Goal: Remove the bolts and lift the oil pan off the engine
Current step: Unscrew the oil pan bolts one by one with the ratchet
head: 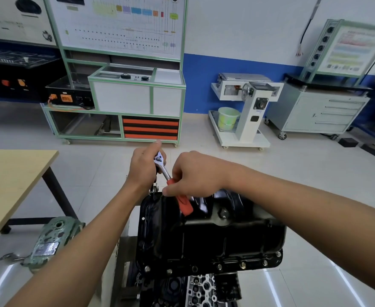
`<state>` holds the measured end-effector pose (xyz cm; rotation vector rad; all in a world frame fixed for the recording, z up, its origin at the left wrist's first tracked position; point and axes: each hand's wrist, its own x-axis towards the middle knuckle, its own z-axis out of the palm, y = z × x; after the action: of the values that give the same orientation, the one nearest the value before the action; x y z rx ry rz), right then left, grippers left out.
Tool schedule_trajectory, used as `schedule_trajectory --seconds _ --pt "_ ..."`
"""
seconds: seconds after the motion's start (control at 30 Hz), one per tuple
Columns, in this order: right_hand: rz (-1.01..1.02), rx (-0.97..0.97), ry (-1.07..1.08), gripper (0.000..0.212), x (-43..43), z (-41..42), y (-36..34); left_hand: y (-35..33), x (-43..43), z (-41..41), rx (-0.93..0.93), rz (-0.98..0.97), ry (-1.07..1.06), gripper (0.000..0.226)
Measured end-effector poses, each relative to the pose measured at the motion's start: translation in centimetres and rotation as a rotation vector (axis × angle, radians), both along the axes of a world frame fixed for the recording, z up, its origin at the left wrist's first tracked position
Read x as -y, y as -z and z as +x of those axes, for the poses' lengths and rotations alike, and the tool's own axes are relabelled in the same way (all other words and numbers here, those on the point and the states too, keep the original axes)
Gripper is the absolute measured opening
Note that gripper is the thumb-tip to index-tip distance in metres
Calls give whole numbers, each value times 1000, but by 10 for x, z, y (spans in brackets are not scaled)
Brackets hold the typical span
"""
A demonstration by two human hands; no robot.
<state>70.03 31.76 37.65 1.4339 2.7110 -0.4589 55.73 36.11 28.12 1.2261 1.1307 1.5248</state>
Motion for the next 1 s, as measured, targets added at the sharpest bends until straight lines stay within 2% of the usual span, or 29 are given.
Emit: schedule_trajectory --seconds 0.07,0.13,0.2,0.3,0.43,0.53,0.7,0.87,1.0 --pt "-104 9 2 43 -9 6 -8 -3 0 -3 -27 -21 51 63" --pt "-106 89 -6 35 -21 17 -16 -4 -1 -9 -66 -48 159 56" --pt "60 171 6 22 -35 25 -19 -6 -2 -13 -74 -78 289 48" --pt "325 157 5 10 -50 21 -13 -5 -1 -12 -131 -89 517 44" --pt "486 82 -106 30 -56 10 10 -5 2 -7 -163 -122 662 37" --pt "498 95 -123 36 -54 15 19 -6 3 -11 -198 -85 600 51" --pt "416 212 -51 13 -42 27 2 -5 1 -10 -101 -91 334 61" --pt "65 126 -103 42 -17 21 -11 -6 0 -5 -69 -74 187 55" --pt "9 43 -76 49 -9 7 -3 -3 0 -2 -65 -60 137 52"
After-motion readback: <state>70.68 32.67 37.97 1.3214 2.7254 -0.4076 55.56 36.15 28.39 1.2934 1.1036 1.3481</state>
